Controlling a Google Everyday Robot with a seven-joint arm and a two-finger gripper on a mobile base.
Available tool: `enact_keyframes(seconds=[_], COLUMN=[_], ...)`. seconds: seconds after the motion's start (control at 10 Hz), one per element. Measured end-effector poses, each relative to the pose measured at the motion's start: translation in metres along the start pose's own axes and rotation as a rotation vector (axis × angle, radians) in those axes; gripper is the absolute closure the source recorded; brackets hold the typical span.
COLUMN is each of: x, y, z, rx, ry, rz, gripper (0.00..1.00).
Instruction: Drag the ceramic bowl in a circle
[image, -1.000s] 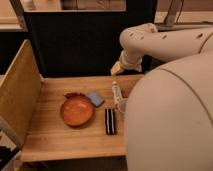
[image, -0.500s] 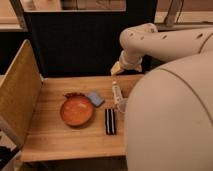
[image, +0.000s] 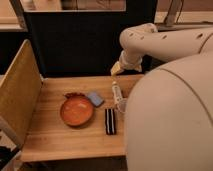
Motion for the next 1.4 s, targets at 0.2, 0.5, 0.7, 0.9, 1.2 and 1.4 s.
enact_keyframes(seconds=[0.2,0.5,0.7,0.9,1.2,1.4], x=[0.0,0.0,-0.002,-0.008,-0.016,-0.02], y=[0.0,0.0,0.007,0.022,0.037,0.047], z=[0.0,0.0,0.003,0.005,0.008,0.012], rx=[0.0,0.0,-0.009,-0.03,-0.05,-0.071], ry=[0.0,0.0,0.001,-0.003,-0.012,-0.008], rz=[0.0,0.0,-0.006,-0.015,-0.036,-0.037], gripper=[0.2,0.2,0.2,0.2,0.2,0.2])
